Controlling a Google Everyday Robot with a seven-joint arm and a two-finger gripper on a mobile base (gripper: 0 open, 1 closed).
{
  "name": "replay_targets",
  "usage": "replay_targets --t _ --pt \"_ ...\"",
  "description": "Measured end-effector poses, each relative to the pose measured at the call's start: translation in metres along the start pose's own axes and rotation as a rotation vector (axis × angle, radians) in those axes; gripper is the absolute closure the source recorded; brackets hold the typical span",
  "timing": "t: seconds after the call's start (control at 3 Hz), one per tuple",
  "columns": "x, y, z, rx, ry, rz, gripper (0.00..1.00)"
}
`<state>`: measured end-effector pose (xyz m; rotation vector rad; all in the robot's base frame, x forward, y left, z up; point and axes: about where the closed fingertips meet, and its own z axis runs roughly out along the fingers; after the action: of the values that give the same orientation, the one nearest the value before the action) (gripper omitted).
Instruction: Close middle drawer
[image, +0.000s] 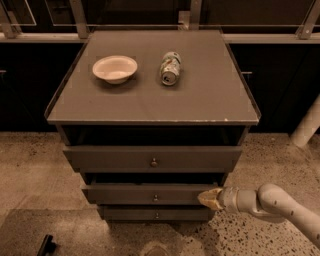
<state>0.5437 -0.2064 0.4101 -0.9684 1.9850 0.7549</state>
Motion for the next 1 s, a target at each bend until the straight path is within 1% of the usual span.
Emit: replay_targets --t 0.33,0.67,1.0 --pt "-0.006 -0.007 0.004 0.036 -0.01 -0.039 1.0" --pt "-0.021 -0.024 0.008 0.118 -0.038 -0.108 1.0" --pt "-0.022 -0.022 0.008 0.13 -0.042 -0.117 1.0"
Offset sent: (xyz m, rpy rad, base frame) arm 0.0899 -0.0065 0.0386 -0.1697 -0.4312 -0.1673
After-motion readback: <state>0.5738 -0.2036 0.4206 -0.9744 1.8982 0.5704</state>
